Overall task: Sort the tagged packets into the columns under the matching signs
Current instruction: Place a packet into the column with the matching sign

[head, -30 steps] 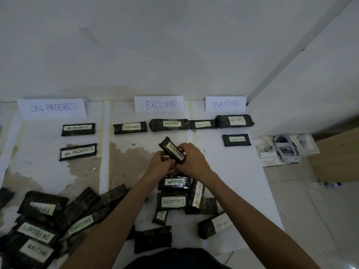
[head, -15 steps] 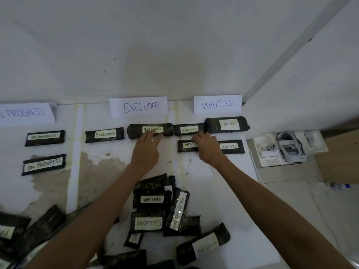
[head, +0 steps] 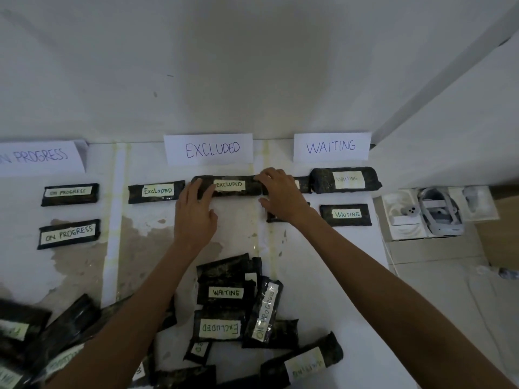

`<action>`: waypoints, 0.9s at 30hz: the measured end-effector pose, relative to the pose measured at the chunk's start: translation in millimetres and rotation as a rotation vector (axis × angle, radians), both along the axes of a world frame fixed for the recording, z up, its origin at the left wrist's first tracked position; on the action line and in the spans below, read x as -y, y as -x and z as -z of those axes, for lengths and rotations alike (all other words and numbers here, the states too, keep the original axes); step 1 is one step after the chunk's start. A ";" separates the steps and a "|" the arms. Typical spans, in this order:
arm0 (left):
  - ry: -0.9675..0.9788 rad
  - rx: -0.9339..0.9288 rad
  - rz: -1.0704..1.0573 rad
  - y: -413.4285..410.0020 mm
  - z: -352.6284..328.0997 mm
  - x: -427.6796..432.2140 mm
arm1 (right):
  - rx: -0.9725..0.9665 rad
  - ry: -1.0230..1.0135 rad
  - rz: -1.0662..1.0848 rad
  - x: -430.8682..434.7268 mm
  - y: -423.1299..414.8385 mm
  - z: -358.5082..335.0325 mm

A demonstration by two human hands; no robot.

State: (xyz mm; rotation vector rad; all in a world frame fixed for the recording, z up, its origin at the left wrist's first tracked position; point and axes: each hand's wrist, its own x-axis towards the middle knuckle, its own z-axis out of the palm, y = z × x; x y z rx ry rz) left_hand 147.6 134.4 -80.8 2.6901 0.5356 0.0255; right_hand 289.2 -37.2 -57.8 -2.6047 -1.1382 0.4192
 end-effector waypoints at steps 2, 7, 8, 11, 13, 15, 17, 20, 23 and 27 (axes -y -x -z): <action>-0.015 -0.009 -0.080 10.3 2.4 -8.3 | -0.012 0.023 -0.037 -14.3 -1.9 4.0; -0.031 -0.145 -0.193 34.1 8.9 -29.0 | -0.013 0.060 -0.073 -34.9 2.0 19.4; -0.033 -0.161 -0.189 36.1 9.8 -33.1 | -0.008 0.044 -0.061 -38.2 3.1 21.9; -0.050 -0.178 -0.149 38.3 10.5 -42.3 | 0.000 0.028 -0.051 -47.4 6.1 23.7; -0.066 -0.182 -0.129 38.9 10.2 -45.6 | 0.001 0.036 -0.056 -51.8 7.7 22.7; -0.065 -0.177 -0.124 39.1 8.8 -47.1 | 0.004 0.051 -0.055 -53.7 8.5 21.2; -0.044 -0.160 -0.128 40.1 6.3 -46.2 | 0.013 0.055 -0.052 -52.5 10.9 19.0; -0.016 -0.111 -0.112 45.6 1.5 -41.8 | 0.063 0.024 -0.059 -48.7 22.0 13.9; 0.025 -0.041 -0.025 57.1 -2.5 -30.5 | 0.060 -0.001 -0.100 -41.9 42.5 2.5; 0.168 -0.144 0.085 83.0 -1.4 -2.5 | -0.326 0.213 -0.229 -25.4 80.4 -7.6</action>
